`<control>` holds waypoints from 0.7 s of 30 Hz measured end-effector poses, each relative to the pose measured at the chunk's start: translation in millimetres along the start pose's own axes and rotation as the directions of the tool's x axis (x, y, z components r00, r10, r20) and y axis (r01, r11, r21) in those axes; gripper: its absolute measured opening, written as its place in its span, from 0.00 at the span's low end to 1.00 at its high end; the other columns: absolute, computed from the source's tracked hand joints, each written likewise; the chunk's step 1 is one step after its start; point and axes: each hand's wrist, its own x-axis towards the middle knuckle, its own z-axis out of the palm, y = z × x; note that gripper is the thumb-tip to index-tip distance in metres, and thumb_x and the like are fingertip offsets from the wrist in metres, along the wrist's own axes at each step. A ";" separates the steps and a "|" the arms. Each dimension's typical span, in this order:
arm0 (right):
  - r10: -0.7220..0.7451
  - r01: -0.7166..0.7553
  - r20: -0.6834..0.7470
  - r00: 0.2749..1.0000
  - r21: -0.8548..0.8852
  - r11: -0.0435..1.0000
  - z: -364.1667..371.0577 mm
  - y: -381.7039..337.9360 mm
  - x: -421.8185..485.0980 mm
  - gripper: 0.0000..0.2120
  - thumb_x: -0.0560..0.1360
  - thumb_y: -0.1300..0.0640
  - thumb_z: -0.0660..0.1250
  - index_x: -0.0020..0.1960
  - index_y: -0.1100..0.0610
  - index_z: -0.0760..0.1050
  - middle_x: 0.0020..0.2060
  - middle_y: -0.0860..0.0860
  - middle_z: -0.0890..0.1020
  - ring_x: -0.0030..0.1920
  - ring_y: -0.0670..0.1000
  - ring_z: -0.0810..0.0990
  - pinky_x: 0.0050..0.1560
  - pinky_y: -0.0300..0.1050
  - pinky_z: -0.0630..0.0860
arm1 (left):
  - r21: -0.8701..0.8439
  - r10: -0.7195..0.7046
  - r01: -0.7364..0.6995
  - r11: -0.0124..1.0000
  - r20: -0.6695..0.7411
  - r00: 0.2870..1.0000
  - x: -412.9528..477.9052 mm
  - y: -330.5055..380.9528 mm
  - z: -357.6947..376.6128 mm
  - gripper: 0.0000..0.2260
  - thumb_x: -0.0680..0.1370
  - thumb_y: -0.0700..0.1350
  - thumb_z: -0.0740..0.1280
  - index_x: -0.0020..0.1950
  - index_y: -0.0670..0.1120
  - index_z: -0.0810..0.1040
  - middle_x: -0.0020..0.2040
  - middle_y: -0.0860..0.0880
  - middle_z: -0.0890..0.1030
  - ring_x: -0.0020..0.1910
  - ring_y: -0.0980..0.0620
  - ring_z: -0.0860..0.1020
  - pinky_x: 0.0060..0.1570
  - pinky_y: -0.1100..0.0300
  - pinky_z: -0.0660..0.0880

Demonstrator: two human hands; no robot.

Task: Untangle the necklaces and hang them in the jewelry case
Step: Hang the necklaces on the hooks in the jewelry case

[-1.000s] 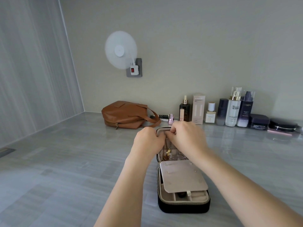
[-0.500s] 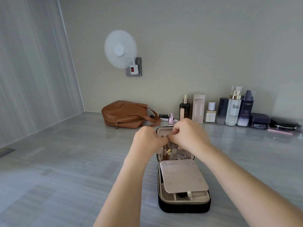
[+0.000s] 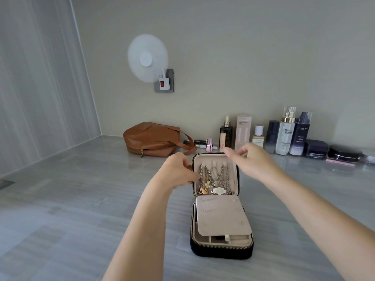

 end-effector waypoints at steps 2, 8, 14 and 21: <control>0.047 -0.055 0.210 0.977 0.033 0.998 1.0 11.8 -10.0 0.25 0.73 0.40 0.62 0.47 0.65 0.74 0.37 0.57 0.78 0.34 0.55 0.77 0.31 0.44 0.71 | -0.064 -0.032 0.037 0.997 0.077 0.997 -0.7 -1.8 -3.3 0.19 0.65 0.37 0.75 0.49 0.43 0.69 0.42 0.44 0.76 0.38 0.45 0.75 0.45 0.49 0.76; 0.063 -0.143 0.391 0.918 0.181 0.973 15.1 42.4 -34.5 0.07 0.75 0.55 0.66 0.45 0.60 0.74 0.31 0.50 0.77 0.25 0.46 0.72 0.20 0.31 0.63 | 0.094 -0.126 0.099 0.991 0.349 0.929 -12.0 -0.9 -3.2 0.08 0.69 0.35 0.72 0.43 0.43 0.75 0.38 0.47 0.79 0.26 0.57 0.73 0.27 0.68 0.71; 0.020 -0.093 0.309 0.951 0.223 0.970 18.6 43.9 -38.2 0.08 0.74 0.55 0.66 0.51 0.58 0.75 0.37 0.56 0.80 0.22 0.42 0.72 0.23 0.31 0.64 | -0.009 -0.133 0.144 0.990 0.320 0.938 -8.8 -7.1 -7.3 0.19 0.71 0.32 0.70 0.59 0.32 0.69 0.53 0.34 0.78 0.43 0.43 0.76 0.32 0.65 0.77; -0.001 -0.080 0.298 0.955 0.260 0.962 21.8 45.8 -35.6 0.07 0.74 0.56 0.67 0.50 0.57 0.74 0.32 0.53 0.79 0.19 0.40 0.72 0.22 0.30 0.65 | 0.127 -0.128 0.096 0.987 0.274 0.953 -12.0 -2.3 2.9 0.25 0.57 0.47 0.77 0.50 0.38 0.76 0.43 0.40 0.82 0.35 0.47 0.74 0.38 0.57 0.70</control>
